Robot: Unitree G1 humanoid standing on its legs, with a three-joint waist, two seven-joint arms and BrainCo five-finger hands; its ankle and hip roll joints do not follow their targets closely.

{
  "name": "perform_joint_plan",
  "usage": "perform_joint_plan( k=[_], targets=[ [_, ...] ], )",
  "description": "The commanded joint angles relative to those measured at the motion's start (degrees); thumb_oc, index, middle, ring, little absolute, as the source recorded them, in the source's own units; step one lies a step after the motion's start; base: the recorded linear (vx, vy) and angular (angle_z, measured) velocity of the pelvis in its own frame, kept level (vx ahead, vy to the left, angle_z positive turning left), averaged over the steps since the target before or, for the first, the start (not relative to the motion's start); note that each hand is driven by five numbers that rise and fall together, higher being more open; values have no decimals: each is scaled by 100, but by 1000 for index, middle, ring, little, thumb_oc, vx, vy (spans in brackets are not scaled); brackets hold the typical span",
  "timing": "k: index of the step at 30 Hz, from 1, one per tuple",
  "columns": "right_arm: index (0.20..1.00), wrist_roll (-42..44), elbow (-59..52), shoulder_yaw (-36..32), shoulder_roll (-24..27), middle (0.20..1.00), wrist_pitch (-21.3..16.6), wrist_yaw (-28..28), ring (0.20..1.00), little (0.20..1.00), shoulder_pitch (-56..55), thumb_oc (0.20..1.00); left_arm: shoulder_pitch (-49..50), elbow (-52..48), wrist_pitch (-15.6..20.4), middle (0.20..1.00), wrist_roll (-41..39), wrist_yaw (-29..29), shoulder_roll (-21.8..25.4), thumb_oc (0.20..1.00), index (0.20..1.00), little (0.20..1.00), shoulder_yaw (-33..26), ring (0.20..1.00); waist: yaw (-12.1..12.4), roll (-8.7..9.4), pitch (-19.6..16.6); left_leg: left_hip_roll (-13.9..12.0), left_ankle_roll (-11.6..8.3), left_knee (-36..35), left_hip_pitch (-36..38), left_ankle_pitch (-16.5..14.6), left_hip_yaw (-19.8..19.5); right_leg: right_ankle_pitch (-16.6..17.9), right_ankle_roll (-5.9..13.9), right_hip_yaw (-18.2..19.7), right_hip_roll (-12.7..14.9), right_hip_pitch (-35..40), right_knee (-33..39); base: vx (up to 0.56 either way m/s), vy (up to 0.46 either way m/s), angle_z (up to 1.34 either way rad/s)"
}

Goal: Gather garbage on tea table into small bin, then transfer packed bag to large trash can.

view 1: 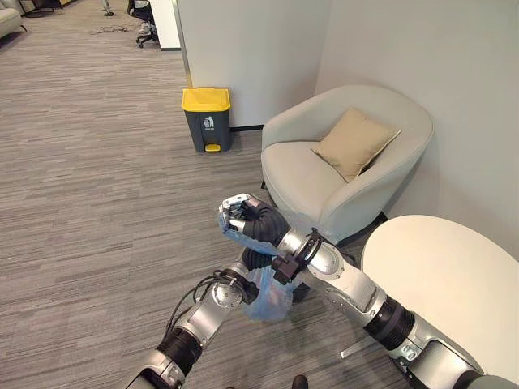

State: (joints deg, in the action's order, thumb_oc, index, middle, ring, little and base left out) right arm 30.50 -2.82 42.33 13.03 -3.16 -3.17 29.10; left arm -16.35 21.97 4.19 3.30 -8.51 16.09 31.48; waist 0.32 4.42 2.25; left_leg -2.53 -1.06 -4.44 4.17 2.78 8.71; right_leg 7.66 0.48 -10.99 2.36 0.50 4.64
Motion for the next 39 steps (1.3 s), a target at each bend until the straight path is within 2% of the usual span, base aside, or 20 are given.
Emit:
perform_joint_plan(
  k=[1, 9, 13, 15, 16, 17, 18, 23, 24, 32, 36, 37, 39],
  targets=[
    [200, 380, -446, -181, -734, 200, -663, -53, 200, 200, 766, 200, -714, 104, 255, 200, -211, -249, -185, 200, 200, 200, 145, 200, -40, 179, 40, 108, -61, -24, -110, -459, -107, -986, 541, 200, 179, 222, -286, 0, 0, 0],
    [200, 266, -378, -264, -568, 200, -625, -123, 200, 200, 561, 200, -633, -315, 372, 200, -567, -303, -57, 200, 200, 200, -196, 200, -67, 149, 7, 130, -48, -33, -55, -472, -88, -965, 548, 235, 189, 252, -267, 0, 0, 0],
    [200, -296, -407, -355, -332, 200, -603, -157, 200, 200, 424, 200, -396, -565, 424, 200, -640, -248, 58, 200, 200, 200, -390, 200, -64, 128, -15, 142, -47, -43, -35, -478, -98, -963, 558, 232, 193, 280, -238, 7, 5, -4],
    [219, -878, -489, -475, -47, 219, -556, -158, 219, 219, 319, 219, -188, -789, 479, 200, -708, -184, 168, 200, 200, 200, -567, 200, -60, 116, -32, 148, -45, -47, -27, -484, -102, -960, 566, 215, 198, 297, -219, 0, 0, 0],
    [507, -1053, -501, -528, 58, 507, -559, -150, 507, 507, 258, 507, -108, -863, 496, 200, -734, -168, 210, 200, 200, 200, -640, 200, -61, 111, -34, 148, -45, -48, -27, -484, -104, -960, 571, 208, 205, 303, -215, 0, 0, 0],
    [922, -1262, -550, -599, 196, 922, -568, -122, 922, 922, 188, 922, -24, -918, 501, 200, -765, -151, 252, 200, 200, 200, -726, 200, -65, 108, -36, 151, -45, -49, -27, -485, -106, -961, 575, 204, 209, 306, -210, 0, 0, 0],
    [1000, -1423, -578, -636, 279, 1000, -548, -138, 1000, 1000, 148, 1000, 50, -962, 510, 200, -769, -139, 275, 200, 200, 200, -774, 200, -65, 103, -38, 150, -44, -51, -25, -485, -108, -960, 578, 203, 213, 309, -211, 0, 0, 0],
    [1000, -2957, -1024, -1065, 1051, 1000, -724, 179, 1000, 1000, 38, 1000, 462, -1180, 571, 200, -737, -113, 457, 200, 200, 200, -1157, 200, -78, 77, -57, 151, -45, -56, -14, -487, -119, -958, 602, 196, 206, 321, -191, 0, 0, 0],
    [1000, -3572, -1216, -1256, 1335, 1000, -748, 324, 1000, 1000, -88, 1000, 714, -1216, 594, 200, -706, -130, 546, 200, 200, 200, -1335, 200, -92, 62, -67, 144, -40, -56, -7, -493, -112, -950, 612, 205, 207, 325, -174, 0, 0, 0],
    [1000, -3978, -1330, -1747, 1763, 1000, -693, 389, 1000, 1000, -653, 1000, 1220, -1130, 488, 200, -677, -114, 665, 200, 200, 200, -1821, 200, -141, 27, -83, 137, -40, -56, 16, -483, -84, -913, 622, 250, 200, 347, -123, -2, -4, -4],
    [1000, -3719, -998, -2187, 1851, 1000, -569, 269, 1000, 1000, -1554, 1000, 1576, -959, 439, 200, -764, -6, 701, 200, 200, 200, -2128, 200, -184, 7, -87, 137, -40, -56, 27, -482, -70, -913, 625, 246, 201, 354, -118, 0, 0, 0],
    [1000, -3379, -486, -2522, 1708, 1000, -460, 157, 1000, 1000, -2258, 1000, 1828, -800, 418, 200, -936, 138, 691, 200, 200, 200, -2369, 200, -218, -17, -65, 137, -43, -56, 27, -474, -67, -921, 621, 245, 197, 355, -126, 0, 0, 0],
    [1000, -3198, -255, -2690, 1622, 1000, -420, 97, 1000, 1000, -2563, 1000, 1957, -746, 420, 200, -1000, 210, 711, 200, 200, 200, -2477, 200, -227, -23, -60, 139, -46, -56, 27, -473, -69, -930, 620, 241, 195, 356, -132, 0, 0, 0]
  ],
)
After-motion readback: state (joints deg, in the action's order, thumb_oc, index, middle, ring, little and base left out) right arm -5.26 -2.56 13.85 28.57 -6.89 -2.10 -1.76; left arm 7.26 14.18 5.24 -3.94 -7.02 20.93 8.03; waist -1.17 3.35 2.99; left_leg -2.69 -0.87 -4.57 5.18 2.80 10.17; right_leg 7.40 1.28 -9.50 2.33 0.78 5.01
